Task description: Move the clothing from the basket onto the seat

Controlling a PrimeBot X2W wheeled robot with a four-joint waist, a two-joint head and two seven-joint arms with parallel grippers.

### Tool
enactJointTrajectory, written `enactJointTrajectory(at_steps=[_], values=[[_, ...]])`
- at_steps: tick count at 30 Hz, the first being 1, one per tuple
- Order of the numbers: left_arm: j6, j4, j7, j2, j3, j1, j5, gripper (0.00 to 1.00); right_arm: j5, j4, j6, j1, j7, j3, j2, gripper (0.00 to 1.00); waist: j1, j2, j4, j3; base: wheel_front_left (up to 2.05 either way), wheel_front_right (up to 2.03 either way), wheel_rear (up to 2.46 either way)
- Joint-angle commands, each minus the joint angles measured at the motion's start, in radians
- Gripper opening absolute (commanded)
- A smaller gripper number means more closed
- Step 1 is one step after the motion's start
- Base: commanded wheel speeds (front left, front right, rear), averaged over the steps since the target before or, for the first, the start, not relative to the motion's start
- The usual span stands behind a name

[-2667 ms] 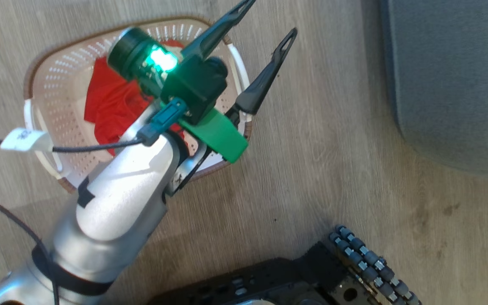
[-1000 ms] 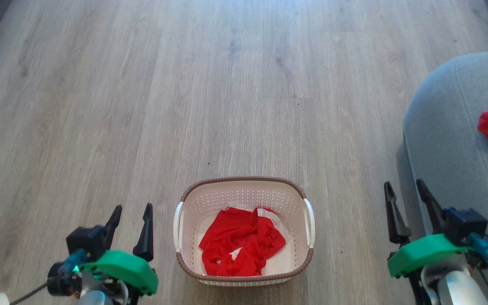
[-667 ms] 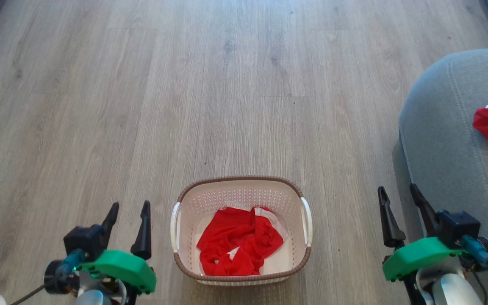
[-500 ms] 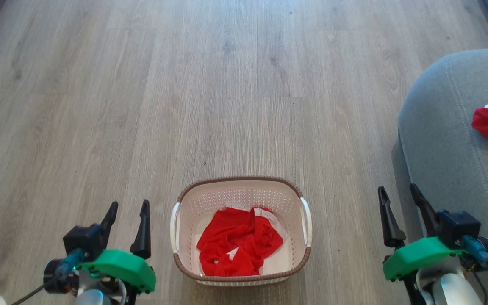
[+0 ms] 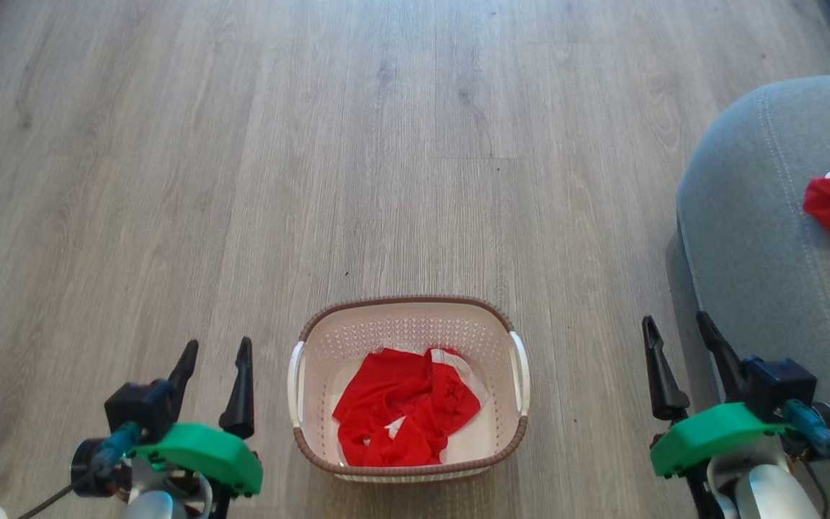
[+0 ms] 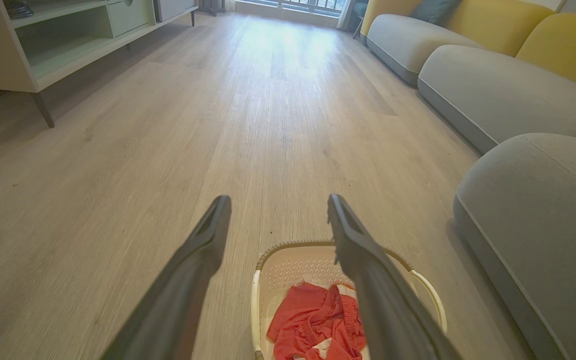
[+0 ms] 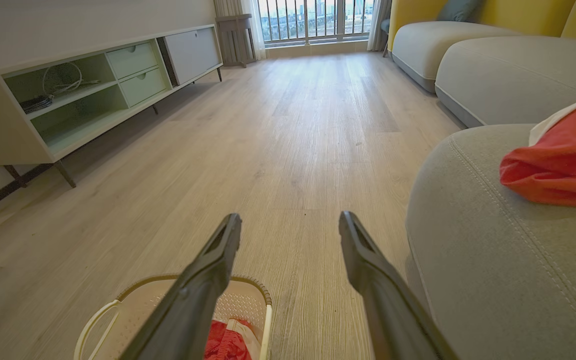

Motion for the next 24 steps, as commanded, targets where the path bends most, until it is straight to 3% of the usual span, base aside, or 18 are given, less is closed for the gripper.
enactJointTrajectory(at_steps=[1, 24], values=[[-0.007, -0.036, -0.012, 0.001, 0.041, -0.037, 0.012, 1.0, -0.002, -0.03, 0.0, -0.037, -0.009, 0.025, 0.002, 1.0, 0.0, 0.0, -0.001, -0.001, 0.0, 0.0, 0.0], [-0.026, -0.049, -0.012, -0.005, 0.043, -0.072, 0.032, 1.0, -0.009, -0.043, 0.0, -0.057, -0.009, 0.021, 0.002, 1.0, 0.0, 0.0, -0.021, 0.053, 0.0, 0.0, 0.0]])
